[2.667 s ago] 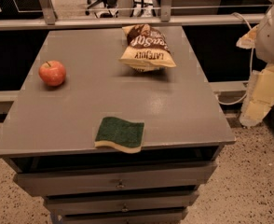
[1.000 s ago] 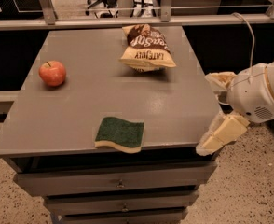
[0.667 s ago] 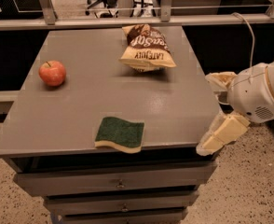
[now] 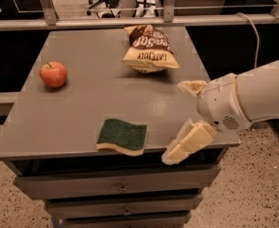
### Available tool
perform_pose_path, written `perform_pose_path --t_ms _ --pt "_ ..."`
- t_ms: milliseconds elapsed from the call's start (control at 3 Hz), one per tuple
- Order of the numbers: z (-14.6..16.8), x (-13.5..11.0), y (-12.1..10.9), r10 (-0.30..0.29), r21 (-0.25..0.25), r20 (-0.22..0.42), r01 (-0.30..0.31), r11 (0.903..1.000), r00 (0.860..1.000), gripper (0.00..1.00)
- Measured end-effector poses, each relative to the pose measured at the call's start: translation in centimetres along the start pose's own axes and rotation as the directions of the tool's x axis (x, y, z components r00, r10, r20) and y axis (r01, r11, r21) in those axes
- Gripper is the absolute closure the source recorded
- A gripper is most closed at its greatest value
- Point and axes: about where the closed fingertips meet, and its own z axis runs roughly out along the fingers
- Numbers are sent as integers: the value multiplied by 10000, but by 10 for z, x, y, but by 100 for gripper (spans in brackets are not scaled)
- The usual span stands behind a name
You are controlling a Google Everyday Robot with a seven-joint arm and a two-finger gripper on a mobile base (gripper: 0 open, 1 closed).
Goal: Pick sponge
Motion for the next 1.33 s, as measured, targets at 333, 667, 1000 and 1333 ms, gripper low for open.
perform_pose_path --t_ms 333,667,1000,1333 --pt "36 -29 18 -129 -543 995 184 9984 9950 0" --pt "56 -41 25 -286 -809 1354 398 9959 9904 0" --pt "75 -38 29 -242 -1053 1585 412 9936 9871 0" --pt "101 -26 28 -40 -1440 1641 280 9892 9864 3"
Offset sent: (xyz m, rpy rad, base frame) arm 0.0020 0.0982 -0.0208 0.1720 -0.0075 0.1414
